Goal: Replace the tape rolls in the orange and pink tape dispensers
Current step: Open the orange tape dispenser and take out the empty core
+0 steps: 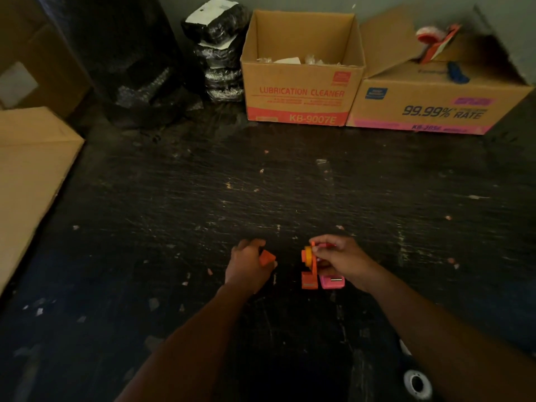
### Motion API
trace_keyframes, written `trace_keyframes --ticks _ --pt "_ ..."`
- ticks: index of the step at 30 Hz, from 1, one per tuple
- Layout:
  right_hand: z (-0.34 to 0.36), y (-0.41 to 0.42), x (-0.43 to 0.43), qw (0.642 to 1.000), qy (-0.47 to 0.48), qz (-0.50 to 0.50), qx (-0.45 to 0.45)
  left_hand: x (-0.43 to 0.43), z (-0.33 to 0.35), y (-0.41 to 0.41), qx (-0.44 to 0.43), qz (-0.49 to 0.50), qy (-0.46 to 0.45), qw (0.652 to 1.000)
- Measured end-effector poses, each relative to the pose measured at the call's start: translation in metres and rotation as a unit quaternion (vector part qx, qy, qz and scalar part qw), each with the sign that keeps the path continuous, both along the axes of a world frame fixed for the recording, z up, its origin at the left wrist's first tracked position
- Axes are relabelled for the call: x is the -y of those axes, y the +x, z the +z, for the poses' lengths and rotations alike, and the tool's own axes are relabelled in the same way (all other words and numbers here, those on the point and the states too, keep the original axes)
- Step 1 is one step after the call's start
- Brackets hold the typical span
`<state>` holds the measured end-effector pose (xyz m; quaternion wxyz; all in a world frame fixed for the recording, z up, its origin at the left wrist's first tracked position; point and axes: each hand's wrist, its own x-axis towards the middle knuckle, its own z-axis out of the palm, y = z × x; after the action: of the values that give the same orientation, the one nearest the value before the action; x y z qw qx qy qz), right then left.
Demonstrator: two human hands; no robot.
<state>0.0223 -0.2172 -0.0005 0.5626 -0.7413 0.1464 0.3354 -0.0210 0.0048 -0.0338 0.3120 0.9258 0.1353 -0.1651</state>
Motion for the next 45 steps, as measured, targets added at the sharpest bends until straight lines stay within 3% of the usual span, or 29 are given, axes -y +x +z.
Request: trace_keyframes --ticks 3,6,8,21,26,30,37,45 --pt "0.006 -0.002 0.0 1.0 0.015 -0.011 -0.007 0.008 0.02 0.007 -0.006 -0.032 -0.092 0.995" --pt "0.016 -0.007 -0.002 0.997 0.059 -0.034 -0.024 0.02 0.045 0.01 -0.067 -0.031 -0.257 0.964" --pt "0.024 -0.014 -0.003 0.996 0.083 -0.034 -0.026 0.027 0.056 0.006 -0.071 -0.024 -0.312 0.947" --pt "0.039 -0.084 0.024 0.999 0.042 -0.023 0.002 0.061 0.076 -0.066 -0.069 0.002 -0.352 0.933" --pt "0.022 -0.119 0.041 0.997 -0.015 -0.074 -0.003 0.066 0.049 -0.1 -0.089 0.018 -0.318 0.944" --pt "0.009 -0.142 0.053 0.995 -0.045 -0.088 -0.03 0.056 0.018 -0.124 -0.088 -0.028 -0.168 0.981" --pt "-0.014 -0.176 0.06 0.994 -0.057 -0.078 -0.056 0.071 -0.003 -0.151 -0.072 -0.069 -0.005 0.995" --pt "0.008 -0.167 0.063 0.994 -0.053 -0.081 -0.044 0.062 0.02 -0.142 -0.037 -0.063 0.001 0.997"
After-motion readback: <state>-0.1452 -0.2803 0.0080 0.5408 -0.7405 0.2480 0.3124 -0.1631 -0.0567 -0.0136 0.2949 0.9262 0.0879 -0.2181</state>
